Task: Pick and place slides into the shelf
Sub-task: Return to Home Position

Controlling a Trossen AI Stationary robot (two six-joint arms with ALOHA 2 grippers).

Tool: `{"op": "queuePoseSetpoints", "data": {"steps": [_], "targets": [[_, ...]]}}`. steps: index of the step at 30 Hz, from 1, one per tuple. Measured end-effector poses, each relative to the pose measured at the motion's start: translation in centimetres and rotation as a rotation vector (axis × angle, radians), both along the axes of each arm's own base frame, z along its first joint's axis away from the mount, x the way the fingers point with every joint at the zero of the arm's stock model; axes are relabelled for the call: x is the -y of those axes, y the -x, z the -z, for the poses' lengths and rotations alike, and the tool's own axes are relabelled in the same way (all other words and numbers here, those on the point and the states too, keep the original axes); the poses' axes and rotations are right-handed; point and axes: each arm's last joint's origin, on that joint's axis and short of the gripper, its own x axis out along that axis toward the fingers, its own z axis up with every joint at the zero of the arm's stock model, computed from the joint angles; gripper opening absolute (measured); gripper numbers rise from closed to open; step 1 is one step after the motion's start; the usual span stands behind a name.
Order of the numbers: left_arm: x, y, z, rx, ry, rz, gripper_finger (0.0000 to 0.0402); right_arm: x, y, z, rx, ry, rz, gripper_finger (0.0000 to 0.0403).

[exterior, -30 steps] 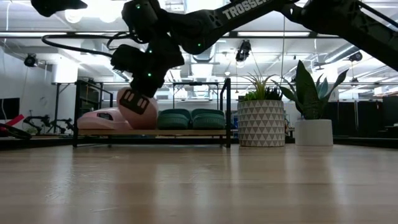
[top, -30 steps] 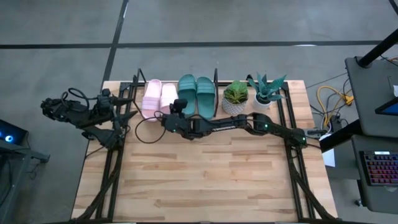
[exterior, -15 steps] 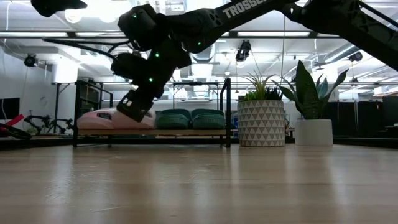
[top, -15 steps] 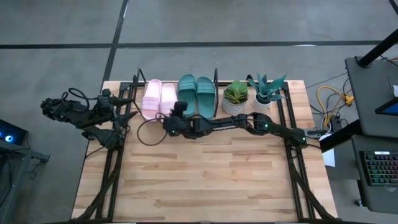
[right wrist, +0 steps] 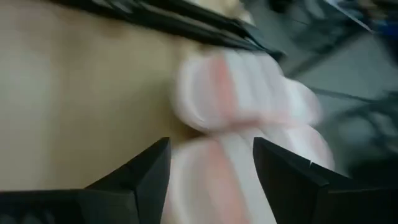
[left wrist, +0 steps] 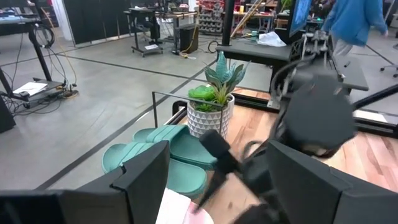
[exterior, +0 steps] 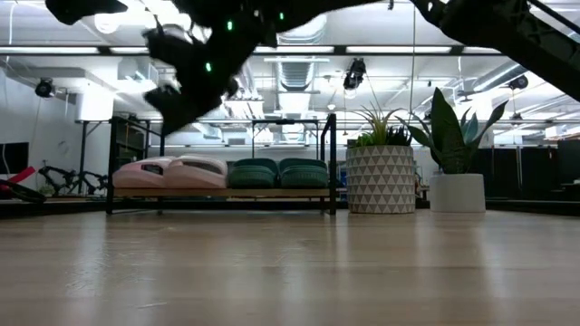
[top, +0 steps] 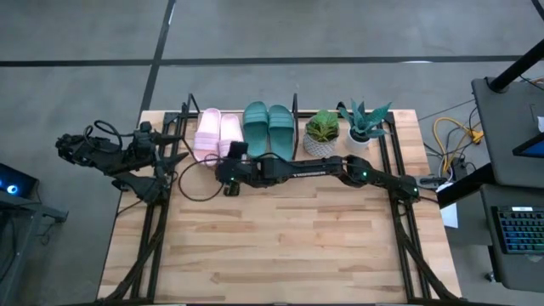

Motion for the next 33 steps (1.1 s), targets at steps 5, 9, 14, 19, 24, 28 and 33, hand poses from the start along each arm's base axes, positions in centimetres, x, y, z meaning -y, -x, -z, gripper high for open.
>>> {"op": "queuePoseSetpoints", "data": {"steps": [5, 9, 14, 19, 24, 28, 33], "targets": [[0.2, -0.1, 0.1, -0.040, -0.043, 0.101, 0.0254, -2.1, 0.6, -3.1, 0.061, -0.075, -0.094, 0.0193], [0.8, -0.8, 1.0, -0.058, -0.100, 0.200, 0.0254, -3.9, 2.1, -6.6, 0.100, -0.095, -0.119, 0.0156], [1.9, -2.2, 3.2, -0.009, -0.196, 0.408, 0.0252, -6.6, 4.4, -9.9, 0.103, -0.087, -0.179, 0.0104], [2.5, -3.0, 5.4, 0.047, -0.268, 0.476, 0.0226, -7.9, 7.8, -13.3, 0.118, -0.065, -0.211, 0.0056], [2.9, -3.9, 7.8, 0.094, -0.350, 0.475, 0.0153, -7.8, 12.3, -15.6, 0.140, -0.060, -0.208, 0.0021], [2.8, -4.0, 8.4, 0.124, -0.428, 0.461, 0.0071, -7.3, 15.8, -16.7, 0.226, -0.069, -0.213, 0.0010], [2.2, -3.6, 8.4, 0.147, -0.423, 0.414, 0.0008, -6.5, 19.7, -15.9, 0.307, -0.074, -0.213, 0.0009]]}}
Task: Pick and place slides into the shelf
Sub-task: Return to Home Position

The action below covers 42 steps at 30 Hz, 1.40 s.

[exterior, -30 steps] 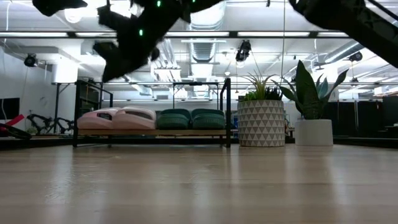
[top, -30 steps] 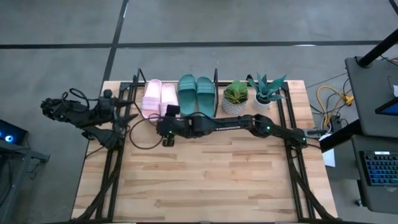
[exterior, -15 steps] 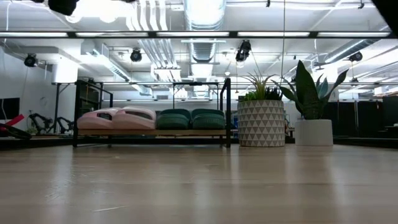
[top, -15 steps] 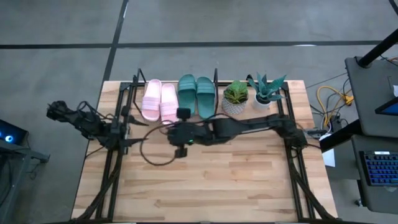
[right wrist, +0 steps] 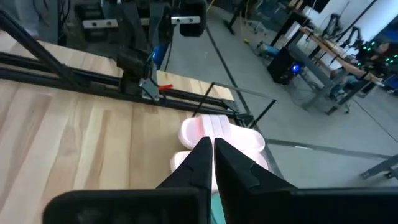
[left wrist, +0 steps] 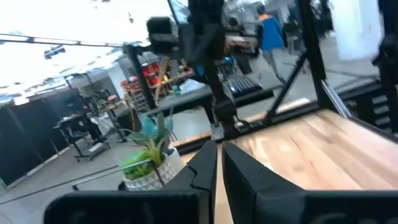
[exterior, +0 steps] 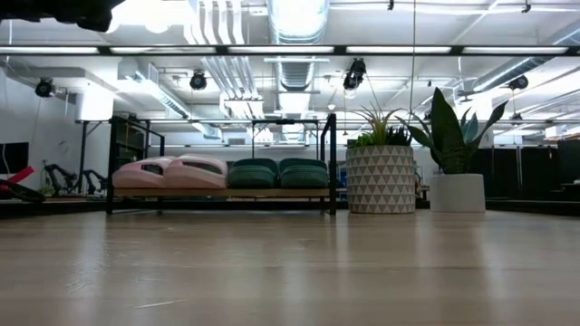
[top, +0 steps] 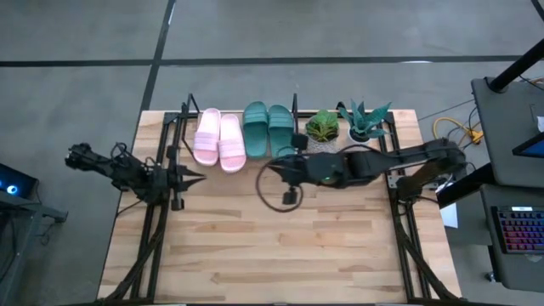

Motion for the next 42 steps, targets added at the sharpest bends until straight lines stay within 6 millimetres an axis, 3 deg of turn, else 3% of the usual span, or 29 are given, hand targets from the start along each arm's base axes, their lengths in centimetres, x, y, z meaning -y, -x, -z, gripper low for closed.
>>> {"op": "queuePoseSetpoints", "data": {"steps": [9, 20, 26, 36, 42], "targets": [[-0.8, -0.1, 1.9, -0.009, 0.035, -0.057, 0.0001, 1.2, 3.8, 3.7, 0.149, 0.034, -0.005, 0.0009], [-2.3, -0.4, 4.1, -0.053, 0.135, -0.118, 0.0000, 1.5, 4.6, 7.1, 0.163, 0.064, -0.008, 0.0009], [-2.6, 0.6, 5.3, -0.087, 0.197, -0.182, 0.0000, 1.6, 4.8, 7.0, 0.169, 0.054, -0.005, 0.0009], [-2.1, 0.7, 8.0, -0.061, 0.213, 0.008, 0.0000, 1.7, 5.7, 6.9, 0.183, 0.032, 0.000, 0.0009], [-2.1, 0.5, 8.9, -0.048, 0.204, 0.002, 0.0000, 1.8, 5.9, 7.3, 0.179, 0.025, 0.003, 0.0009]]}}
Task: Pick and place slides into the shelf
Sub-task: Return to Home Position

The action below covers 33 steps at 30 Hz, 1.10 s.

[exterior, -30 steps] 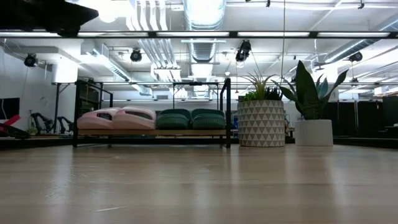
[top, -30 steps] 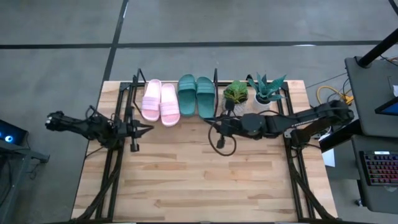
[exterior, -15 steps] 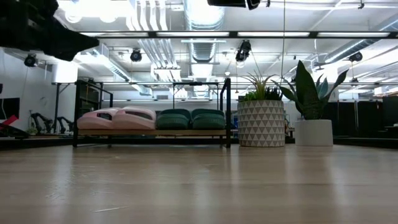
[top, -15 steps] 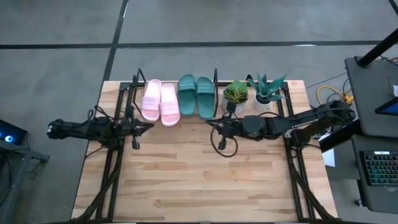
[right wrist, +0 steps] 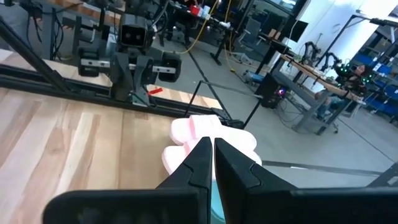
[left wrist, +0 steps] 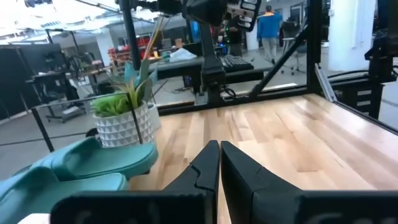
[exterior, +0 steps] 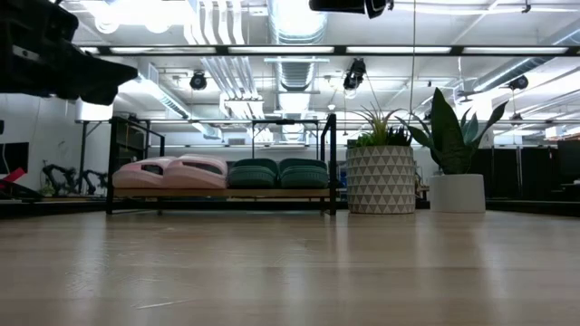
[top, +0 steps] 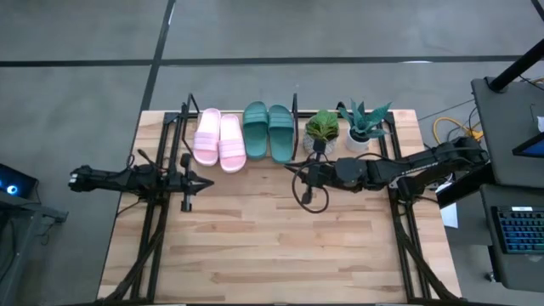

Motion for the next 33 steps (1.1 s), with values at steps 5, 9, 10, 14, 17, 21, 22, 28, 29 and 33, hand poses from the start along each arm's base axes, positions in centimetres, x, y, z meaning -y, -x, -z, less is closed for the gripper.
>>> {"op": "queuePoseSetpoints", "data": {"steps": [5, 9, 10, 14, 17, 21, 22, 28, 29, 33], "targets": [[-0.1, 0.0, 0.1, 0.000, -0.002, -0.022, 0.0000, -0.2, 0.3, 1.2, 0.002, -0.021, -0.004, 0.0009], [-0.1, 0.0, 0.1, -0.005, -0.005, -0.024, 0.0000, -0.3, 1.3, 3.2, 0.042, -0.028, -0.032, 0.0009], [-0.1, 0.0, 0.1, -0.006, -0.004, -0.024, 0.0000, -0.2, 1.8, 3.7, 0.052, -0.033, -0.036, 0.0009], [-0.1, 0.0, 0.2, -0.010, -0.003, -0.027, 0.0000, 0.2, 4.5, 6.0, 0.049, -0.082, -0.063, 0.0009], [-0.1, 0.0, 0.1, -0.010, -0.004, -0.043, 0.0000, 0.5, 6.7, 7.4, 0.055, -0.139, -0.072, 0.0009], [-0.2, 0.0, 0.1, -0.010, -0.004, -0.052, 0.0000, 1.1, 10.0, 8.5, 0.072, -0.160, -0.072, 0.0009], [-0.2, 0.0, 0.1, -0.010, -0.004, -0.055, 0.0000, 1.2, 10.7, 8.6, 0.076, -0.150, -0.074, 0.0009], [-0.3, 0.0, 0.0, 0.001, -0.020, -0.094, 0.0000, 3.3, 13.5, 8.6, 0.205, -0.166, -0.214, 0.0009], [-0.3, 0.0, 0.0, 0.001, -0.022, -0.095, 0.0000, 3.9, 13.8, 8.6, 0.217, -0.177, -0.204, 0.0009], [-0.3, 0.0, 0.0, 0.001, -0.022, -0.096, 0.0000, 5.5, 15.3, 8.6, 0.218, -0.181, -0.103, 0.0009]]}}
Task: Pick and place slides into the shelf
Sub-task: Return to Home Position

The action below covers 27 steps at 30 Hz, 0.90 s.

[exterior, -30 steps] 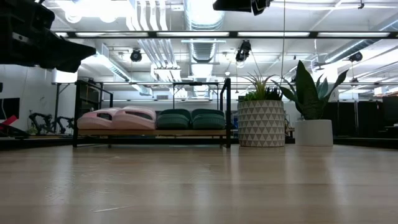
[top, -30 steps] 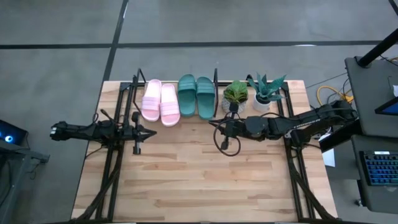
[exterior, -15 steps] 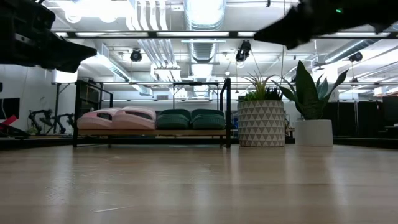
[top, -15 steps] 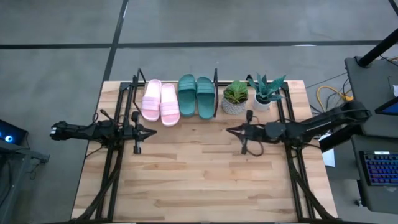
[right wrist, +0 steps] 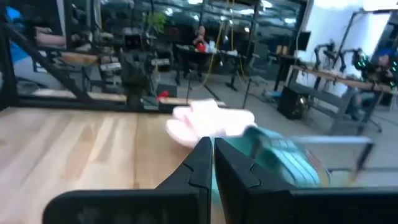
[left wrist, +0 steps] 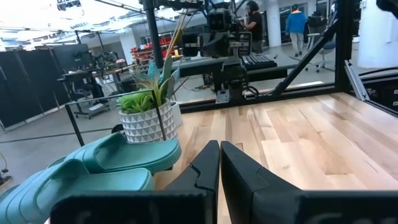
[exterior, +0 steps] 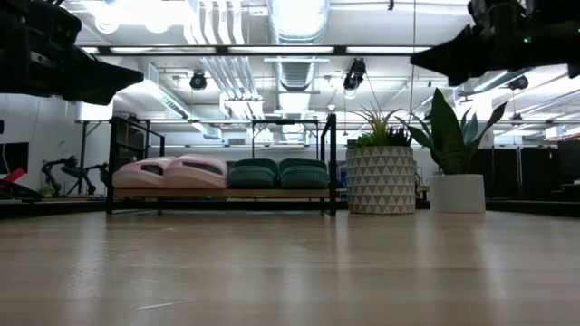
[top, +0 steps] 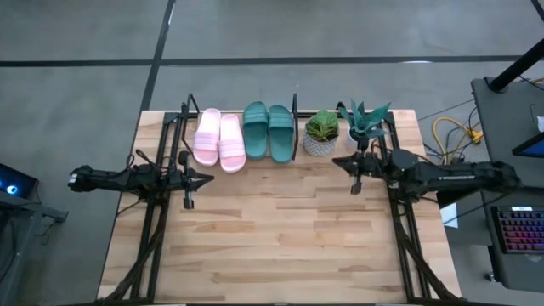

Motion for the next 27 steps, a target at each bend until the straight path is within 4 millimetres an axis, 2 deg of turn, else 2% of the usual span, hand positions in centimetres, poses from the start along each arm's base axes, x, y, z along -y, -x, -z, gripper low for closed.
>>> {"op": "queuePoseSetpoints", "data": {"steps": [7, 14, 19, 22, 27], "targets": [[0.0, 0.0, 0.0, 0.005, 0.016, -0.007, 0.0000, -0.4, 2.8, 1.1, -0.017, -0.056, -0.013, 0.0009], [0.0, 0.0, 0.0, 0.010, 0.059, -0.007, 0.0000, -1.1, 4.8, 2.0, 0.026, -0.062, -0.023, 0.0008], [0.0, 0.0, 0.0, 0.010, 0.060, -0.007, 0.0000, -1.3, 5.5, 3.3, 0.024, -0.053, -0.009, 0.0008], [0.0, 0.0, 0.0, 0.011, 0.076, -0.006, 0.0000, -1.4, 5.2, 4.5, -0.006, -0.052, -0.006, 0.0008], [0.0, 0.0, 0.1, 0.004, 0.082, -0.002, 0.0000, -1.5, 5.0, 5.0, -0.026, -0.066, -0.024, 0.0008]]}}
